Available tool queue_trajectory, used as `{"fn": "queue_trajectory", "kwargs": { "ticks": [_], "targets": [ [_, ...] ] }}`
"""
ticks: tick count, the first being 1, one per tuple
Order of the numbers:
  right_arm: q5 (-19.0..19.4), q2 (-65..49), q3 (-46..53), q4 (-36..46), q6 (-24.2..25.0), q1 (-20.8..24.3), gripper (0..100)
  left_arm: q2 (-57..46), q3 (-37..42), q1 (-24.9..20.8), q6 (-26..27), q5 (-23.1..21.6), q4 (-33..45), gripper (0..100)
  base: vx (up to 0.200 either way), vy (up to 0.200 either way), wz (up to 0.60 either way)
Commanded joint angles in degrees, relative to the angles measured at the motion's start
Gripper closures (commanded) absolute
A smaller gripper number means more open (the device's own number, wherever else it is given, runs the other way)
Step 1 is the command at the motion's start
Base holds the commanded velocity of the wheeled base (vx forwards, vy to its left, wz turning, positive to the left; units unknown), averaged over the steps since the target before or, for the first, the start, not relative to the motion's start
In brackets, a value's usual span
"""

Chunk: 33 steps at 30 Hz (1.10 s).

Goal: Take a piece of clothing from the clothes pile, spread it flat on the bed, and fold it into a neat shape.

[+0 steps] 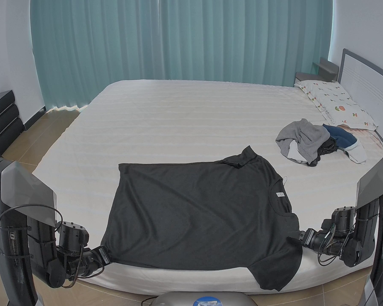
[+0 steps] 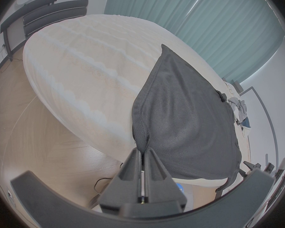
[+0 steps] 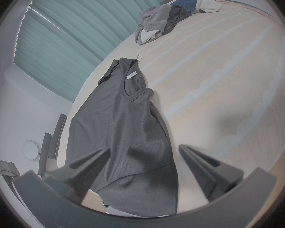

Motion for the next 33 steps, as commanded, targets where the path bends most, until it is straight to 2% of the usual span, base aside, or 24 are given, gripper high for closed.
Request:
{"fn": "queue_trajectory", "kwargs": {
  "ticks": [1,10,18,28,29,33],
  "targets": [
    [-0.1,1.3,-1.6,0.0,0.0,-0.1,100,0.1,-0.3,0.1,-0.1,0.0,-0.1,100,0.0,0.0,0.0],
    [-0.1,-0.2,-9.4,2.4,0.0,-0.8,100,-0.3,-2.4,0.3,-4.5,0.1,-0.1,100,0.0,0.0,0.0],
    [-0.1,-2.1,-18.6,14.5,-0.1,0.2,100,0.3,-2.7,0.2,-4.9,0.0,-0.1,100,0.0,0.0,0.0],
    [0.0,1.6,-23.6,15.2,-0.1,1.1,100,0.1,-3.4,0.2,-6.7,0.0,-0.1,100,0.0,0.0,0.0],
    [0.0,1.9,-23.7,14.6,0.0,1.3,0,0.1,-3.4,0.2,-6.7,0.0,-0.1,100,0.0,0.0,0.0],
    [0.6,1.0,-22.7,14.3,0.4,0.6,0,0.1,-3.4,0.2,-6.8,-0.1,-0.1,100,0.0,0.0,0.0]
  ]
}}
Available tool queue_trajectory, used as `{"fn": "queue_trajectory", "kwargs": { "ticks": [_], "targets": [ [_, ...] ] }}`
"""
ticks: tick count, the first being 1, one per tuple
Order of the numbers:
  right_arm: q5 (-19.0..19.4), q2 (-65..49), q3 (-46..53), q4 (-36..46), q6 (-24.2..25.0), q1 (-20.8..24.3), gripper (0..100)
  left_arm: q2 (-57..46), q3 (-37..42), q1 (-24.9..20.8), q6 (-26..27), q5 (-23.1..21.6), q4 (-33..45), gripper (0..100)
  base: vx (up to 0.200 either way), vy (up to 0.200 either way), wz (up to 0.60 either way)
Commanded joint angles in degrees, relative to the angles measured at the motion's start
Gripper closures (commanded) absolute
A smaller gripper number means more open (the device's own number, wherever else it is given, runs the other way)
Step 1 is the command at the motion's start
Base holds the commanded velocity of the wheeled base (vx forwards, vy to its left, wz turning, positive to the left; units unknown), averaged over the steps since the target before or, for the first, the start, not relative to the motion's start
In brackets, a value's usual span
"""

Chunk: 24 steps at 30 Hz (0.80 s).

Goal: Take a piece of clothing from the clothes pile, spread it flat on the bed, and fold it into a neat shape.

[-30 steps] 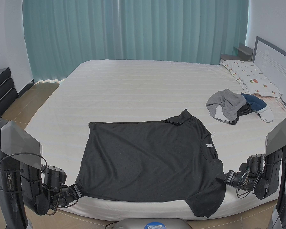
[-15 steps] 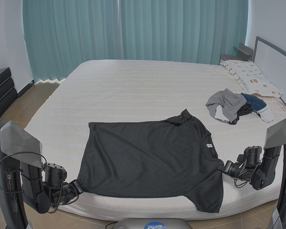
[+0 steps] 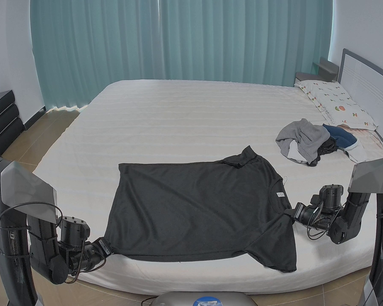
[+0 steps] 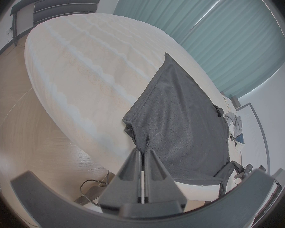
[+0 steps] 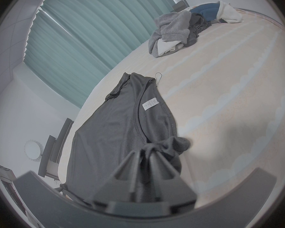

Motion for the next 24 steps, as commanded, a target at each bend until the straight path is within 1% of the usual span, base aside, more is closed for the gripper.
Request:
{"fn": "queue_trajectory", "kwargs": {
  "ticks": [1,4,9,12,17,19,24],
  "targets": [
    [0.3,-0.5,1.1,-0.2,0.2,-0.6,0,0.1,-0.1,0.0,0.0,-0.1,0.0,100,0.0,0.0,0.0],
    [0.9,-3.1,3.4,-0.2,0.9,-2.4,0,0.1,-0.1,0.0,0.0,-0.1,0.0,100,0.0,0.0,0.0],
    [5.0,-6.5,7.8,-0.2,1.2,-5.8,0,0.2,0.0,0.0,0.0,-0.1,0.0,100,0.0,0.0,0.0],
    [6.7,-6.8,9.4,-0.2,1.2,-6.8,0,0.2,0.0,0.0,0.0,-0.1,0.0,100,0.0,0.0,0.0],
    [6.8,-7.6,10.8,0.0,1.2,-6.8,0,0.1,0.1,0.0,0.0,-0.1,0.0,100,0.0,0.0,0.0],
    [6.8,-9.9,14.2,0.2,0.7,-5.6,0,0.1,0.1,0.0,0.0,-0.2,0.0,100,0.0,0.0,0.0],
    [7.1,-13.5,17.5,0.6,0.4,-4.4,0,0.1,0.1,0.0,0.0,-0.2,0.0,100,0.0,0.0,0.0]
  ]
}}
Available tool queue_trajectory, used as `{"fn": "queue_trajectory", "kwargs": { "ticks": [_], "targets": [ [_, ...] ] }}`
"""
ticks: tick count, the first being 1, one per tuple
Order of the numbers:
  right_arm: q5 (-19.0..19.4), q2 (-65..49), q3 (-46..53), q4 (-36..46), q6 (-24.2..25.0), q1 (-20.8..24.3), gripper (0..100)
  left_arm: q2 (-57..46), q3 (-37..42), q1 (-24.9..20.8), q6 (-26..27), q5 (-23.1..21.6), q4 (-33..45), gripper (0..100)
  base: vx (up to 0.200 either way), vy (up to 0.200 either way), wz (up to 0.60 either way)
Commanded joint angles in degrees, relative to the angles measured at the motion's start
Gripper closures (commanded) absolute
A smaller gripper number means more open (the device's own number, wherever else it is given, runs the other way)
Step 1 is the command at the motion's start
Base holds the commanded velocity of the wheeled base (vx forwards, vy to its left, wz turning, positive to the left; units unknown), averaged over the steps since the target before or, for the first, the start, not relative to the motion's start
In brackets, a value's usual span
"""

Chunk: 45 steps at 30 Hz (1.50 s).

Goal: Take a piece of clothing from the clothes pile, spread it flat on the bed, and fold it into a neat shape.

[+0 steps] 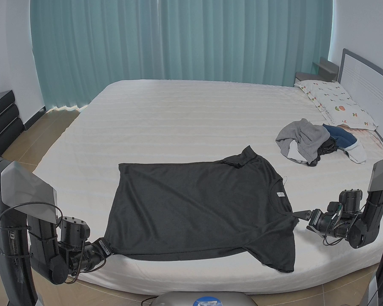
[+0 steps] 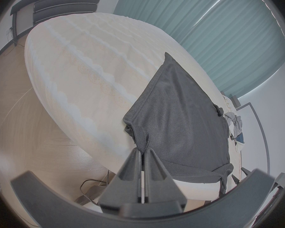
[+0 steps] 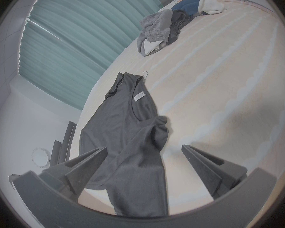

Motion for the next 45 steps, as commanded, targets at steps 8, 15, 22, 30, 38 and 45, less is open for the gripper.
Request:
{"fn": "queue_trajectory", "kwargs": {
  "ticks": [8,15,22,30,38,45],
  "targets": [
    [0.4,-4.1,5.8,0.2,-3.1,3.6,0,0.0,0.1,0.0,0.0,0.0,0.0,100,0.0,0.0,0.0],
    [0.4,-4.3,7.0,0.4,-4.9,3.8,0,0.0,0.1,0.0,0.0,-0.1,0.0,100,0.0,0.0,0.0],
    [0.4,-4.1,8.9,0.4,-8.3,4.3,0,0.0,0.0,0.0,-0.1,-0.1,0.0,100,0.0,0.0,0.0],
    [0.4,-4.1,10.3,1.9,-10.8,5.1,0,0.0,0.0,0.0,-0.1,-0.1,0.0,100,0.0,0.0,0.0],
    [0.4,-4.4,10.2,4.8,-12.7,5.1,0,0.0,0.0,0.0,-0.1,-0.1,0.0,100,0.0,0.0,0.0],
    [0.4,-3.7,10.1,5.5,-13.0,5.6,0,0.0,0.0,0.0,-0.2,-0.1,0.0,100,0.0,0.0,0.0]
  ]
}}
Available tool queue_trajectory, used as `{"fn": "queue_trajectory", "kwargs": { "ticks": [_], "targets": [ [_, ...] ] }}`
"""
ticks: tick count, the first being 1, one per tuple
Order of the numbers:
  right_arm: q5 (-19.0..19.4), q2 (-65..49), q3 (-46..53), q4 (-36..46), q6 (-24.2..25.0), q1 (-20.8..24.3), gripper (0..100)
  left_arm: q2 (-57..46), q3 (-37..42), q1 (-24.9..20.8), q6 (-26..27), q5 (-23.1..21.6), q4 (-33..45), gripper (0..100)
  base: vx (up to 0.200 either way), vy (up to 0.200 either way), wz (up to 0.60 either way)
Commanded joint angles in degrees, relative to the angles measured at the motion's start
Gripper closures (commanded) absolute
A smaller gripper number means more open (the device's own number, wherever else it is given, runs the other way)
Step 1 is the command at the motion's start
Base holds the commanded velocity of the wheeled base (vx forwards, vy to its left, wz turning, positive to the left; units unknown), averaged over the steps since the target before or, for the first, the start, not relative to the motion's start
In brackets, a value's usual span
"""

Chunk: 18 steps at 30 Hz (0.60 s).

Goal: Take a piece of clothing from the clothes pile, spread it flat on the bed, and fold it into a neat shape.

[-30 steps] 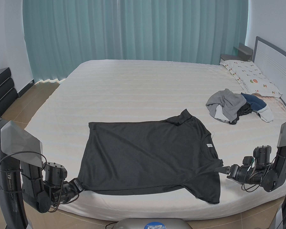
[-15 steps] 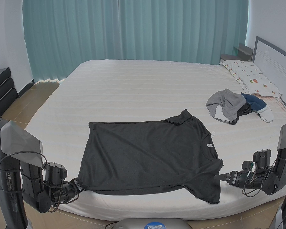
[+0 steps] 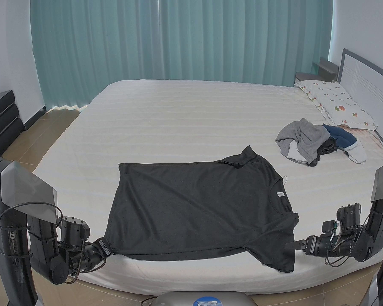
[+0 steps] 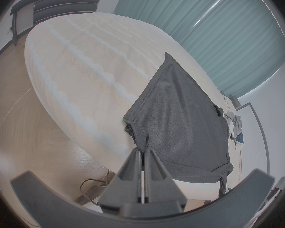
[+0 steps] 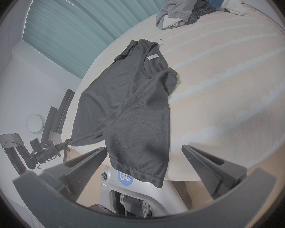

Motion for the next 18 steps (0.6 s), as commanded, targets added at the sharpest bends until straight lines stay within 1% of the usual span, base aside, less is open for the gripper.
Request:
{"fn": "queue_trajectory", "kwargs": {
  "ticks": [1,9,18],
  "targets": [
    [0.0,0.5,-0.1,0.5,0.0,0.3,0,0.0,0.0,0.0,-0.1,0.0,0.0,100,0.0,0.0,0.0],
    [0.0,0.7,-0.5,1.3,0.0,1.1,0,0.1,0.0,0.0,0.0,0.0,0.0,100,0.0,0.0,0.0],
    [0.1,3.1,-2.7,0.5,0.9,0.3,0,0.1,0.1,0.0,0.1,0.0,0.0,100,0.0,0.0,0.0]
  ]
}}
